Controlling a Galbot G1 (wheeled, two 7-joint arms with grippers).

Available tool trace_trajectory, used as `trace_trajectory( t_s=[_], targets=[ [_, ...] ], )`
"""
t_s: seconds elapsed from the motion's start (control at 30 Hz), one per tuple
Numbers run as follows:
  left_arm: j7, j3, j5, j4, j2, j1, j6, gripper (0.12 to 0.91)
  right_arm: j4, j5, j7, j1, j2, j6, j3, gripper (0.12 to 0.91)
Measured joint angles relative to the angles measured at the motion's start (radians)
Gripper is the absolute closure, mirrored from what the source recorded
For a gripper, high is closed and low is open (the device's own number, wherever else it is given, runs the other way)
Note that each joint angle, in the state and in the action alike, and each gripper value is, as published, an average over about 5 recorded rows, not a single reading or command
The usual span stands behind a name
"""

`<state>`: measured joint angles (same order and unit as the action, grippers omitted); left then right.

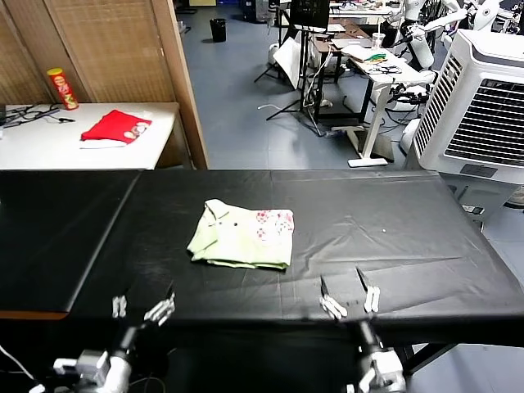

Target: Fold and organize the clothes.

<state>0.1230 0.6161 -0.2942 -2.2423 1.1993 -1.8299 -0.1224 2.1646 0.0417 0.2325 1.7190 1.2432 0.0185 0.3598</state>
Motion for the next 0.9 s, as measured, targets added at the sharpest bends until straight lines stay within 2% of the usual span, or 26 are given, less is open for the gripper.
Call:
trace_trajectory(
  t_s=[0.17,0.4,0.57,0.9],
  targets=[
    [0.002,0.021,-0.002,-0.010,0.008,-0.114,0.039,0.232,0.082,-0.011,0.063,0.151,-0.004,-0.011,0.016,0.227],
    [0.017,0.056,-0.046,-0.038,0.004,-0.243,0.053,0.232,0.167,0.010,0.101,0.283,-0.005,-0.073,0.024,0.227],
    [0.030,0.076,-0.075,-0.069,0.004,-0.297,0.036,0.232,0.202,0.029,0.110,0.327,-0.005,-0.102,0.017,0.227],
    [0.029,0.085,-0.088,-0.094,0.003,-0.309,0.021,0.232,0.217,0.028,0.110,0.344,-0.005,-0.104,0.017,0.227]
  ],
)
